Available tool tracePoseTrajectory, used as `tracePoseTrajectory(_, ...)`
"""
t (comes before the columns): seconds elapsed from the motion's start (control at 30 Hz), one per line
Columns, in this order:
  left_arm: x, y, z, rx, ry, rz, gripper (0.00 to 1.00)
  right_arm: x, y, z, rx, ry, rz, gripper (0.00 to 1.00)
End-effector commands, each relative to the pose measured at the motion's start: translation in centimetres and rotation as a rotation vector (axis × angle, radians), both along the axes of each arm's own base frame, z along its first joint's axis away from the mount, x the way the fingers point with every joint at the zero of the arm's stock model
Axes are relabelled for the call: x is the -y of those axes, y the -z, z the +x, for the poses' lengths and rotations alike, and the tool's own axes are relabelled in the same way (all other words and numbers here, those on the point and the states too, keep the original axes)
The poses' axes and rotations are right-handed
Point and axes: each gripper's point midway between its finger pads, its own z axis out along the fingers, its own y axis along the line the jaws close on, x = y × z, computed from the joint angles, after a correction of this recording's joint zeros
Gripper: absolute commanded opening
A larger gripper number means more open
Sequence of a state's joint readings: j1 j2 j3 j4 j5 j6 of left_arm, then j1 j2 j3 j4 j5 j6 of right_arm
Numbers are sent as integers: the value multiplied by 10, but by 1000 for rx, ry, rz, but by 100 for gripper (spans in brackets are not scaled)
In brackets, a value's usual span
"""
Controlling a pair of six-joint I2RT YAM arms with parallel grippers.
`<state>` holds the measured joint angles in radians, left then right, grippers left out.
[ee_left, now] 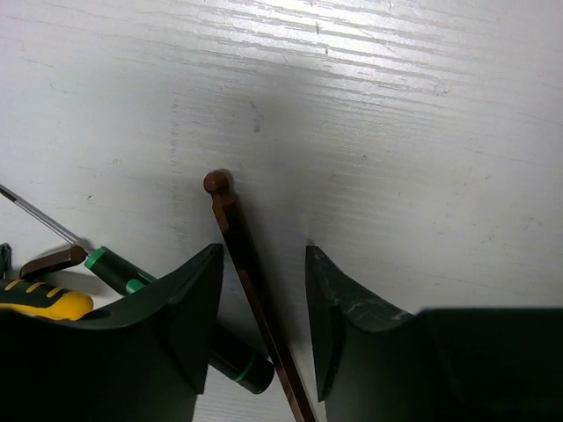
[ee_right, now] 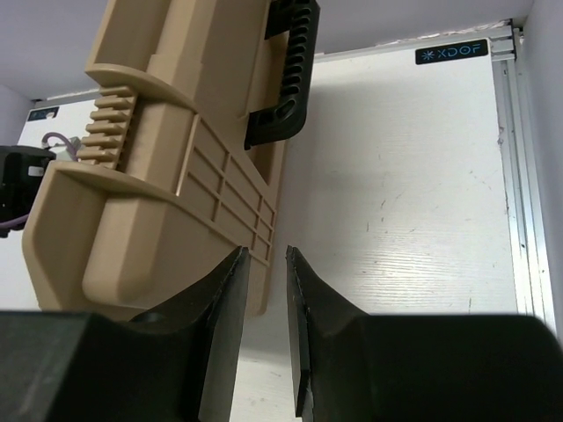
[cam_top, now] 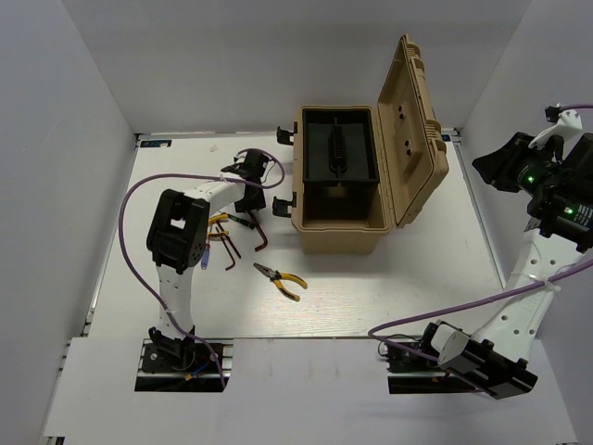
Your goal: Sort the tools into containers
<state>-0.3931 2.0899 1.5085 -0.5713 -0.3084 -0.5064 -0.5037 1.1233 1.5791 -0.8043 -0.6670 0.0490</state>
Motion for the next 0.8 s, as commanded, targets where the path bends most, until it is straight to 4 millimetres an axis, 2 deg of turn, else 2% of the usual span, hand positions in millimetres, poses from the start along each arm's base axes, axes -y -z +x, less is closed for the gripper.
tracePoseTrajectory(0.0, -4, 11, -12, -40, -23, 9, 52, -7, -13, -2, 53, -32, -1, 30)
tracePoseTrajectory(0.1, -6, 21, -17, -54, -32, -7, 43, -10, -13, -3, 52, -47, 9, 30)
tracePoseTrajectory(0.2, -6, 31, -20, -79, -28, -8, 27, -11, -13, -4, 51, -51, 13, 32)
tracePoseTrajectory(0.23, -7, 30, -17, -74, -33, -20, 19, -11, -13, -4, 54, -51, 6, 32)
tracePoseTrajectory(0.3, -5, 31, -18, -77, -29, -28, 13, -13, -12, -6, 53, -55, 5, 32)
tracePoseTrajectory(0.33, -2, 26, -14, -67, -24, -43, 7, -12, -11, -7, 55, -56, 1, 32)
tracePoseTrajectory(0.43, 3, 17, -7, -52, -19, -59, 0, -14, -10, -7, 58, -61, -4, 32)
tracePoseTrajectory(0.5, 10, 1, 3, -24, -10, -89, 0, -13, -9, -8, 52, -59, 0, 32)
tracePoseTrajectory(0.6, 16, -41, 17, 44, 6, -137, 0, -14, -8, -8, 55, -63, -4, 33)
tracePoseTrajectory(0.77, 22, -90, 20, 128, 25, -193, 0, -14, -6, -8, 56, -65, -3, 33)
